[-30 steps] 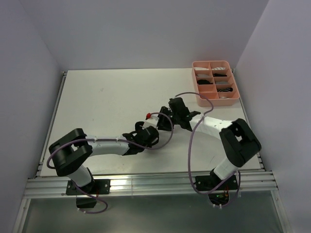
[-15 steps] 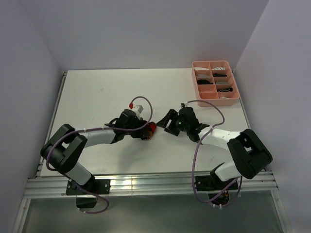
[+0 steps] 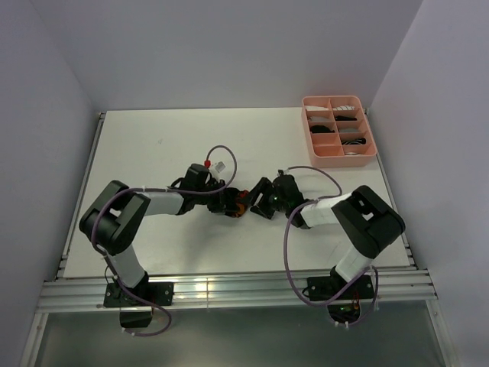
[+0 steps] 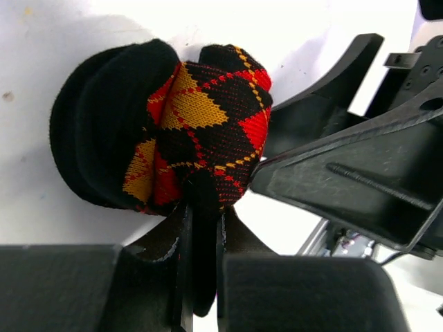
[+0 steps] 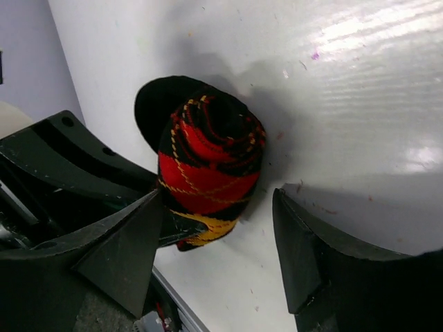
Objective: Roll the socks
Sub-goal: Roll the sock at the center of the board.
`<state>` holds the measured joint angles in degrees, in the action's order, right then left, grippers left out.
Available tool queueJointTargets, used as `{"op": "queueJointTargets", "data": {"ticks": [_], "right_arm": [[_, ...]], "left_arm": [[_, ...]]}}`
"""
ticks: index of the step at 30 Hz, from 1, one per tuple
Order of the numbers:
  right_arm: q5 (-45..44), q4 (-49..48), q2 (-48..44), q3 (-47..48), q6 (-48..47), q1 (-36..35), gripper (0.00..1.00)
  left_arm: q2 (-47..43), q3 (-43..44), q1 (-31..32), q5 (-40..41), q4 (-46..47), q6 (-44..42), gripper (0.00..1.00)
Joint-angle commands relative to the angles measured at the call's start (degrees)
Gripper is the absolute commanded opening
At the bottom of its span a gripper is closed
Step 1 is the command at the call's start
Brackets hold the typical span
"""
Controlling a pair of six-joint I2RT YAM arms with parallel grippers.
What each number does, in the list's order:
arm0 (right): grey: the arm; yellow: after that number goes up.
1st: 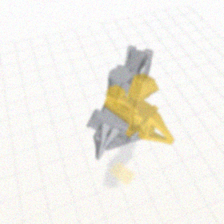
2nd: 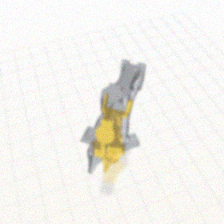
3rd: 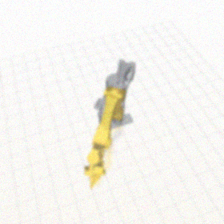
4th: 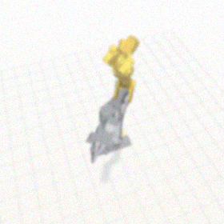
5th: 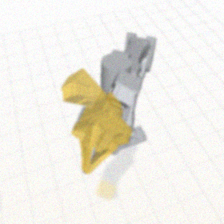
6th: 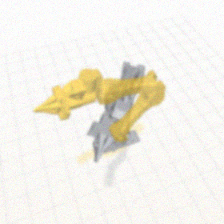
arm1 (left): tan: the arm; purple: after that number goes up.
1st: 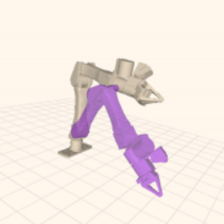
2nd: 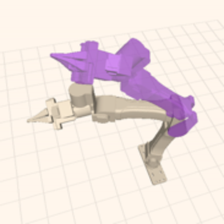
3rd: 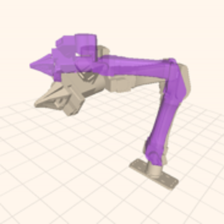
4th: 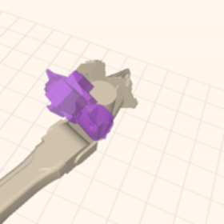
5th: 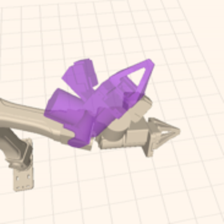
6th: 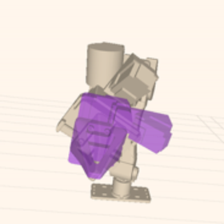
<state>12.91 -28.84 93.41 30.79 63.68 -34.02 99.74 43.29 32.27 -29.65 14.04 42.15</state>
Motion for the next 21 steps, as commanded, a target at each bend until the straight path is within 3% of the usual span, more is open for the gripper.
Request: {"op": "queueJointTargets", "data": {"ticks": [1,5,7,8,9,11,12,13,18,21], "right_arm": [[-2.4,-3.9,2.9,1.0,1.2,-0.7,0.71],[-3.0,-3.9,5.5,2.4,1.0,-1.0,0.66],[-3.1,-3.3,6.4,3.0,0.8,-1.0,0.55],[-3.2,-2.5,6.5,3.4,0.2,-1.0,0.47],[-3.3,-1.6,6.4,3.7,-0.2,-1.0,0.33],[-3.9,2.4,5.8,4.9,-2.3,-1.0,0.18],[-3.9,4.5,5.5,5.6,-3.1,-1.0,0.04],[-3.7,6.1,5.2,6.2,-4.6,-1.0,0.0],[-3.2,18.2,3.1,10.9,-8.1,-1.0,0.0],[-3.7,27.9,3.0,15.7,-10.8,-1.0,0.0]], "left_arm": [[5.0,0.4,-0.4,1.2,-10.1,-1.0,0.01],[6.7,2.1,-0.3,0.4,-11.5,-1.7,0.01],[6.9,2.2,-0.3,0.6,-11.9,-1.9,0.01],[6.8,2.2,-0.3,0.9,-12.3,-2.3,0.01],[6.3,2.2,-0.3,1.2,-12.5,-2.6,0.01],[5.6,2.0,-0.3,2.4,-12.8,-3.3,0.01],[4.7,1.7,-0.3,3.1,-12.9,-3.6,0.05],[4.1,1.6,-0.2,3.7,-13.1,-3.8,0.08],[-2.3,1.1,0.3,11.4,-15.8,-6.9,0.36],[-7.9,0.2,1.8,18.4,-15.7,-8.2,0.46]]}}
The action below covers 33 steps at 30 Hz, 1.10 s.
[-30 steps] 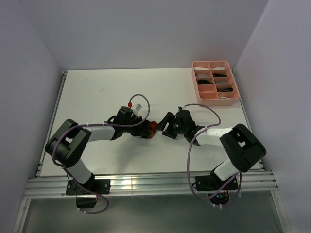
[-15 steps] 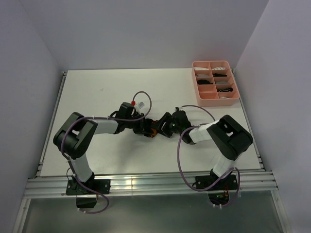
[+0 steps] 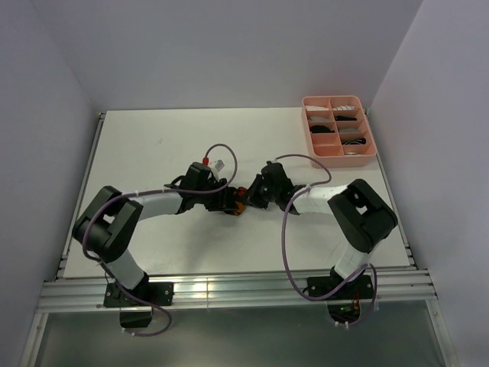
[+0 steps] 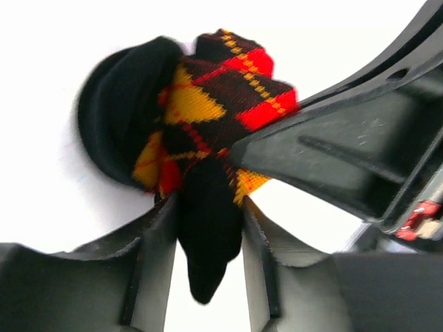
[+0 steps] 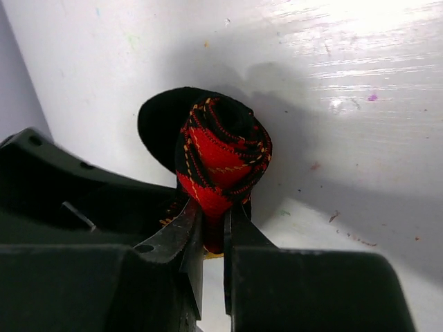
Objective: Roll the socks
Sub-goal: Roll the sock at the center of the board.
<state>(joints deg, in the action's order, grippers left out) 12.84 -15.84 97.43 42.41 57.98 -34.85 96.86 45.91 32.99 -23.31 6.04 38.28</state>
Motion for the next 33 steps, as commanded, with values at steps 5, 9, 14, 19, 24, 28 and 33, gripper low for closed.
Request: {"op": "queueJointTargets", "data": {"ticks": [5,9,14,19,24,28,33], "right_arm": [[-4.2,28.3,0.4,11.4,-7.8,-0.2,0.0],[-4.7,34.9,2.3,15.6,-8.7,-0.2,0.0],[-4.5,39.7,4.8,18.9,-8.8,-0.2,0.0],[-3.4,41.3,6.5,20.9,-9.5,-0.2,0.0],[-2.2,42.1,7.4,22.1,-10.2,-0.2,0.0],[-1.1,41.8,8.0,22.4,-10.3,0.0,0.0],[1.1,40.8,8.8,21.8,-10.5,0.0,0.0]], "left_arm": [[-12.8,-2.9,7.0,26.5,-8.4,-6.4,0.57],[-17.0,-2.4,14.3,40.1,-7.5,-9.9,0.67],[-16.4,-0.7,25.0,54.2,-4.2,-15.0,0.72],[-11.0,0.8,33.0,62.8,-0.3,-21.4,0.73],[-4.1,3.0,37.9,72.2,3.6,-26.5,0.73],[-0.4,4.3,39.0,74.0,4.8,-28.9,0.72],[5.6,5.9,38.9,78.1,3.4,-29.0,0.73]]}}
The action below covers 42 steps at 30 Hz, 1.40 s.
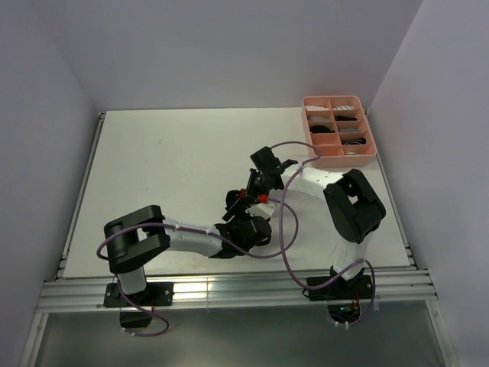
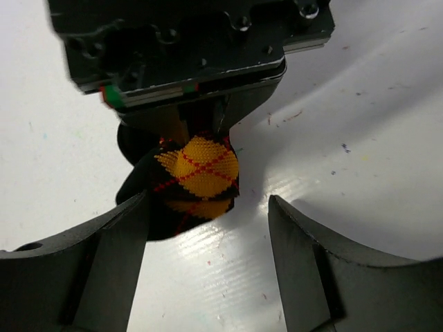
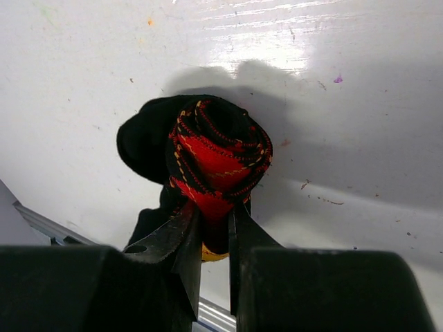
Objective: Roll the socks
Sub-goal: Roll the sock at the center of the board.
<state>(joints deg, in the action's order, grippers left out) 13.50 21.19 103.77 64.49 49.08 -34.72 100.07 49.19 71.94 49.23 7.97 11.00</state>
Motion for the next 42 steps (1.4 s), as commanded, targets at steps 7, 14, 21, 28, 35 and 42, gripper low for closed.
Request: {"op": "queueJointTargets", "data": {"ticks": [7,14,21,28,35,42], "right_arm": [[2.1,3.0,3.1,-0.8,-1.7,0.1,0.0],[5.0,0.0,2.8,-1.7,-1.1,0.3,0.0],[8.6,-6.2,1.2,-4.5,-1.0,0.4,0.0],[9.5,-9.0,0.2,-6.0,-0.7,0.5,0.0],[10.4,-7.2,1.9,-4.7,-0.7,0.7,0.0],[12.0,-7.1,3.0,-4.2,-0.7,1.1,0.0]], "left_arm": [[7.4,4.2,-2.9,3.2,-2.8,2.3,0.72],[9.2,4.2,-5.1,-1.7,-4.8,5.3,0.51],[7.1,3.6,-8.4,-7.6,-6.6,7.8,0.17],[2.2,2.9,-11.8,-13.0,-7.4,8.4,0.07],[-0.3,5.4,-11.8,-10.2,-9.5,4.9,0.53],[-3.5,8.0,-11.5,-7.6,-11.5,2.0,0.6]]}}
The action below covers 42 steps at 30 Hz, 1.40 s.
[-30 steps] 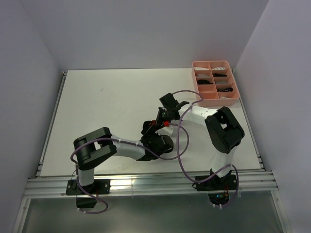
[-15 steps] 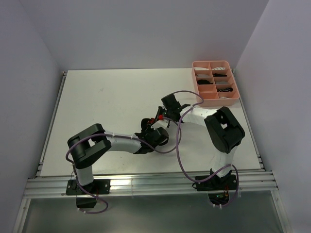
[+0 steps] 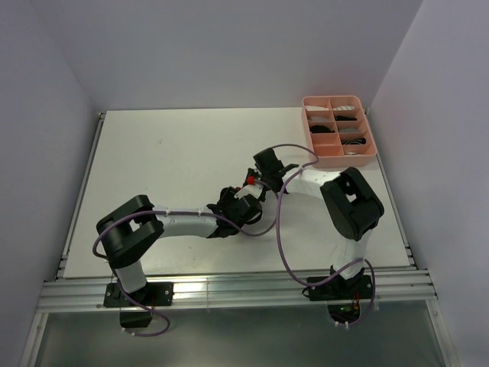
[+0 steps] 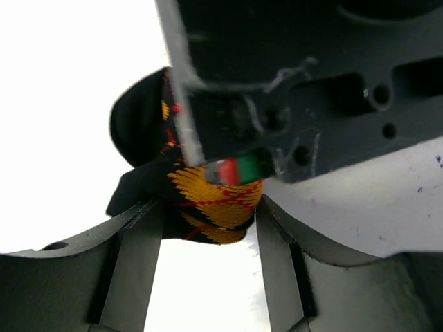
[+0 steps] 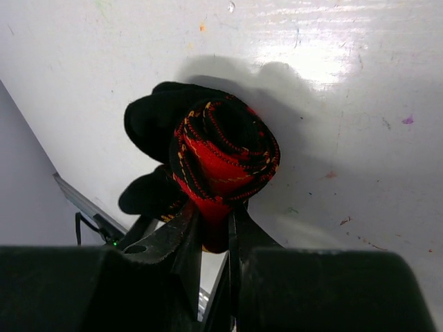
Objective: Roll the socks
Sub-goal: Roll the sock at the center of the board.
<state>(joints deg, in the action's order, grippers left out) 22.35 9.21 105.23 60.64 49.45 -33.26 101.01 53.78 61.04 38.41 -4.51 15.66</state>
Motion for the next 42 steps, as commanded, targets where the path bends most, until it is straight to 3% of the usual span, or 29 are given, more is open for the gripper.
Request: {"op": "queueJointTargets", "data": {"ticks": [1,8,17,29,34,42], "right_arm": [[3.3,4.8,1.7,-0.3,-1.0,-0.3,0.0],[3.8,5.7,2.2,0.1,-1.2,0.2,0.0],[4.6,6.3,2.9,1.4,-1.4,1.5,0.0],[4.8,7.7,3.7,2.5,-2.8,2.2,0.0],[5.0,7.9,3.8,2.6,-3.3,3.0,0.0],[5.7,7.1,3.6,1.5,-3.5,3.6,0.0]], "left_arm": [[-4.8,4.0,-0.5,3.4,0.9,-3.1,0.6],[-6.4,6.2,0.7,4.4,0.0,-5.2,0.6],[-9.3,8.1,5.5,3.2,-8.0,-0.1,0.58],[-12.3,10.1,10.6,1.8,-10.2,0.0,0.58],[-12.2,7.0,10.9,5.5,-6.7,-1.4,0.6],[-12.2,-1.1,8.1,5.8,8.1,-8.1,0.61]]}}
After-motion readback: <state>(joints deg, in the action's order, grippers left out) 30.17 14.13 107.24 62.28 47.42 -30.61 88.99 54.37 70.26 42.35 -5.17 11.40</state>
